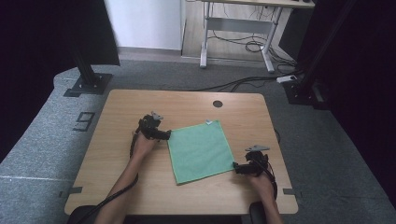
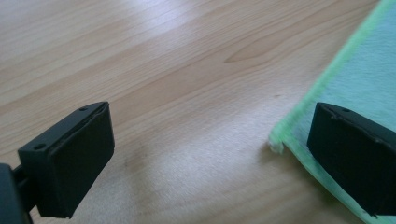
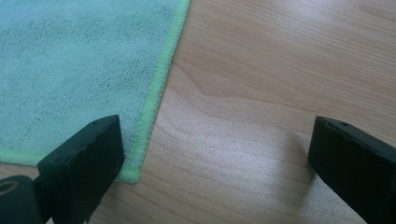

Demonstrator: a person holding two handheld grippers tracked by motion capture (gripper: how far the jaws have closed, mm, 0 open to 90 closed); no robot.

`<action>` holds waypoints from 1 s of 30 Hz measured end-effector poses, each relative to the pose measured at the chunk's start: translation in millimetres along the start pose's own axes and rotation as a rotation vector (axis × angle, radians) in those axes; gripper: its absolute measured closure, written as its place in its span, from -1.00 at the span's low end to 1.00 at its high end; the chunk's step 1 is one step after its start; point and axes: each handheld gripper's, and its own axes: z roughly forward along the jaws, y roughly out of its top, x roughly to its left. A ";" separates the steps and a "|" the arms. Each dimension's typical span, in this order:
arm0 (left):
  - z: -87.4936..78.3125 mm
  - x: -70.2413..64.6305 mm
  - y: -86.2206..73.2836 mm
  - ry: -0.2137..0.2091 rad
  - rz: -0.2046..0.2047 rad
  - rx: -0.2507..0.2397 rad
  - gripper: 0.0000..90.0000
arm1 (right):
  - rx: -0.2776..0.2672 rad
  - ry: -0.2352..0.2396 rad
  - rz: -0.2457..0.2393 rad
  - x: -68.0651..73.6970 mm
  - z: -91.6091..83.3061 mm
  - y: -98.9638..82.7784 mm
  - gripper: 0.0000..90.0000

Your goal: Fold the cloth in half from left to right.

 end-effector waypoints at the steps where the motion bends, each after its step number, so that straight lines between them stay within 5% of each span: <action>1: 1.8 0.3 0.0 0.002 -0.004 0.010 -0.99 | -0.001 0.001 0.001 -0.1 0.0 -0.1 -0.92; 13: -3.5 2.6 -3.8 0.023 -0.015 0.033 -1.00 | -0.006 0.020 -0.002 1.5 0.9 0.1 -0.88; 30: -42.6 26.6 -43.7 -0.018 -0.018 0.068 -1.00 | -0.016 0.079 -0.066 32.1 6.2 5.8 -0.87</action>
